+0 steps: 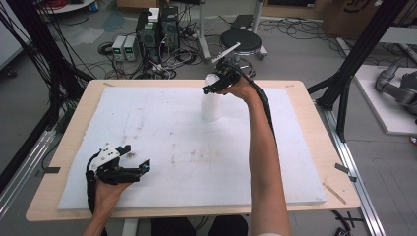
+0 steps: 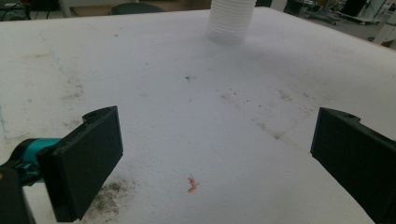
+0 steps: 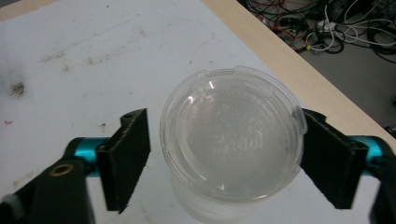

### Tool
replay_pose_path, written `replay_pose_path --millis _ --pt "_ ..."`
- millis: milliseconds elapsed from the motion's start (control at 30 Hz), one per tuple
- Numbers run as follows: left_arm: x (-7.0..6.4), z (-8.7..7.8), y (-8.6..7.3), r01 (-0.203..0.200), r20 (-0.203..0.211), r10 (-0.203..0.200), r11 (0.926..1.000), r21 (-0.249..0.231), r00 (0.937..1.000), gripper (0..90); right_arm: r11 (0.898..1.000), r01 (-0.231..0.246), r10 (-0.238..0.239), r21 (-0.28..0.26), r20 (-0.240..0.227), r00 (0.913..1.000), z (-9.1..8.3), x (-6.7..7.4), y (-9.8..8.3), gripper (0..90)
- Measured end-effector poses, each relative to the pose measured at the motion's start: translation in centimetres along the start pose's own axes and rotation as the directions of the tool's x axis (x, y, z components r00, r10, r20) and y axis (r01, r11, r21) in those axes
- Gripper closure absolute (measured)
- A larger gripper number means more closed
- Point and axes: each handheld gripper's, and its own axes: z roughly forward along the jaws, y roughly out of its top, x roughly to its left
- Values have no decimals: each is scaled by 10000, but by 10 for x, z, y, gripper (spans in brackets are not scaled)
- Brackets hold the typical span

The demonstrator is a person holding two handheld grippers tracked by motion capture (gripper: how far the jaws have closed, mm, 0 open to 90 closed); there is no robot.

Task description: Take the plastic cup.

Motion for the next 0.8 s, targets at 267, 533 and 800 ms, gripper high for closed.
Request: replay_pose_path --millis 267,533,800 --pt "0 0 0 -24 -13 24 10000 6 10000 23 9998 39 -37 180 -114 9999 6 -1 0 239" --pt "-1 1 0 15 -16 -15 10000 73 10000 23 9993 -37 41 378 -99 9999 4 -3 2 284" --pt "-1 1 0 -17 -27 17 9999 100 10000 23 9986 28 -26 529 -49 10000 4 -2 4 349"
